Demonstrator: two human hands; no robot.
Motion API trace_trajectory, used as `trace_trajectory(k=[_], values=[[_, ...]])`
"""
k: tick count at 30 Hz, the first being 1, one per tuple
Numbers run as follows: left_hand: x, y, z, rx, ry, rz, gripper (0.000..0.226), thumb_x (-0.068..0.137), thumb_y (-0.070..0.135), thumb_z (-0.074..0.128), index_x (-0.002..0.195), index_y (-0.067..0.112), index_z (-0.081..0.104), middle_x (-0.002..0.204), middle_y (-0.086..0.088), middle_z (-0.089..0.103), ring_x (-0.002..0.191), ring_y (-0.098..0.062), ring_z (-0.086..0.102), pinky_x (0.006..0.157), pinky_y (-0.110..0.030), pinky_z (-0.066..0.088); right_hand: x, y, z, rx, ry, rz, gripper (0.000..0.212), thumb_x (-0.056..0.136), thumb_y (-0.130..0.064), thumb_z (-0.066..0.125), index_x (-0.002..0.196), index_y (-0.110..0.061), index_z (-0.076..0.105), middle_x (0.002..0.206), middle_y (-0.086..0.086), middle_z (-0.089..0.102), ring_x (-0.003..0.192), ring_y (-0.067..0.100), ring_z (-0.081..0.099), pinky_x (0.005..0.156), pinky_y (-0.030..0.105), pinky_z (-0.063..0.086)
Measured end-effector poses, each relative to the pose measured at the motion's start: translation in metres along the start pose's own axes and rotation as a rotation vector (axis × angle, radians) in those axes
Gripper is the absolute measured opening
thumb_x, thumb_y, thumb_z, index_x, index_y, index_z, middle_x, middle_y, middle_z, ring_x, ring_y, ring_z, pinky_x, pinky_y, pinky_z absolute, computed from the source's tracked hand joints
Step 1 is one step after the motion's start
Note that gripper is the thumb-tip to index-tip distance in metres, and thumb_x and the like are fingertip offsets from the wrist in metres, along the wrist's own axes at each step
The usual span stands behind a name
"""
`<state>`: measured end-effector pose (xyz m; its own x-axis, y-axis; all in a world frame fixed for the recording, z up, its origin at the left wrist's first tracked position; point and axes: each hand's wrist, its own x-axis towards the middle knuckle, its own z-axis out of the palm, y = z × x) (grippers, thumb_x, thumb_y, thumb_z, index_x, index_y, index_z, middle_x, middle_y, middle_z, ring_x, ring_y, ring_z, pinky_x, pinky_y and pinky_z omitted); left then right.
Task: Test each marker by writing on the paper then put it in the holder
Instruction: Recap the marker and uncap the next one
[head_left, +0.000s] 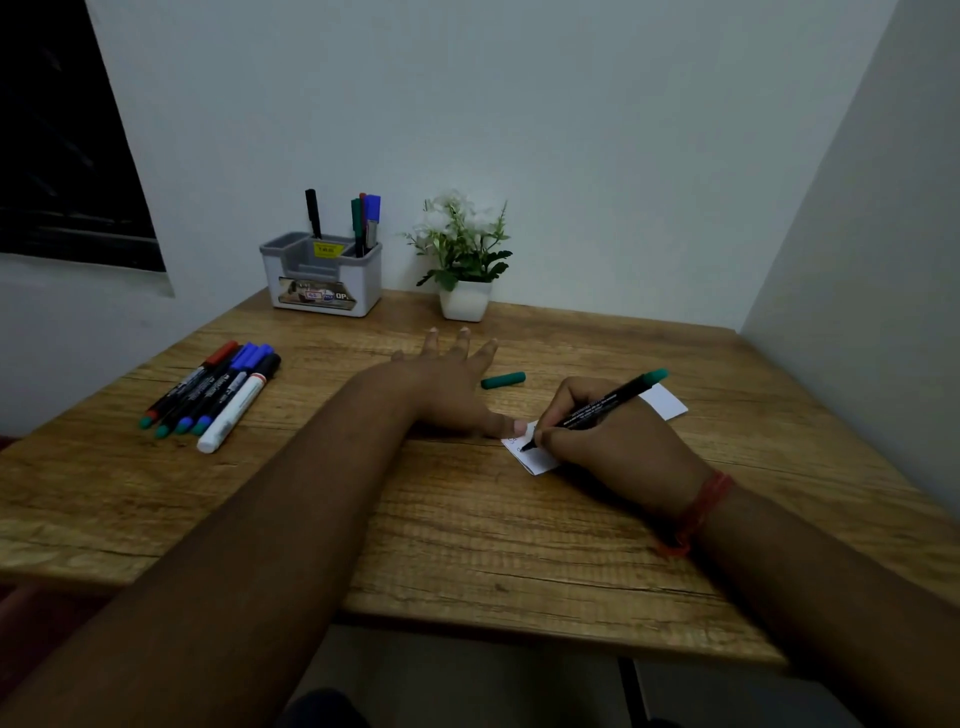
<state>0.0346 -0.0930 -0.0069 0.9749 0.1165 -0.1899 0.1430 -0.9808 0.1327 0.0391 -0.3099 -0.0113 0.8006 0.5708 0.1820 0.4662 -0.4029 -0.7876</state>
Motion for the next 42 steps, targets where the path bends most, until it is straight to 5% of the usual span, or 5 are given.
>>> trace_trajectory(k=[14,24,42], values=[[0.0013,-0.0015,0.0003,0.001,-0.008,0.002,0.124,0.065,0.091,0.05,0.155,0.038,-0.017,0.163,0.0,-0.027,0.148,-0.037,-0.024,0.114,-0.072,0.002,0.0007,0.0008,-0.0003,0.008,0.024,0.01,0.005,0.082,-0.015,0.073,0.077,-0.016,0.072,0.086,-0.002,0.076,0.089,0.016,0.071,0.081,0.044,0.057],[-0.0017,0.0016,-0.0007,-0.002,0.003,-0.001,0.121,0.069,0.088,0.052,0.155,0.037,-0.016,0.163,-0.002,-0.026,0.148,-0.037,-0.023,0.115,-0.07,0.001,0.0015,0.0036,-0.0015,0.002,0.042,0.029,0.008,0.082,-0.015,0.072,0.075,-0.019,0.07,0.085,-0.004,0.075,0.083,0.011,0.069,0.067,0.027,0.054],[-0.0011,0.0021,-0.0013,0.003,-0.016,-0.004,0.122,0.069,0.088,0.052,0.155,0.036,-0.016,0.163,-0.002,-0.027,0.148,-0.038,-0.023,0.115,-0.071,0.002,0.0024,0.0043,-0.0023,-0.007,0.046,0.057,0.003,0.083,-0.017,0.07,0.08,-0.017,0.071,0.084,-0.002,0.075,0.075,0.005,0.066,0.06,0.023,0.049]])
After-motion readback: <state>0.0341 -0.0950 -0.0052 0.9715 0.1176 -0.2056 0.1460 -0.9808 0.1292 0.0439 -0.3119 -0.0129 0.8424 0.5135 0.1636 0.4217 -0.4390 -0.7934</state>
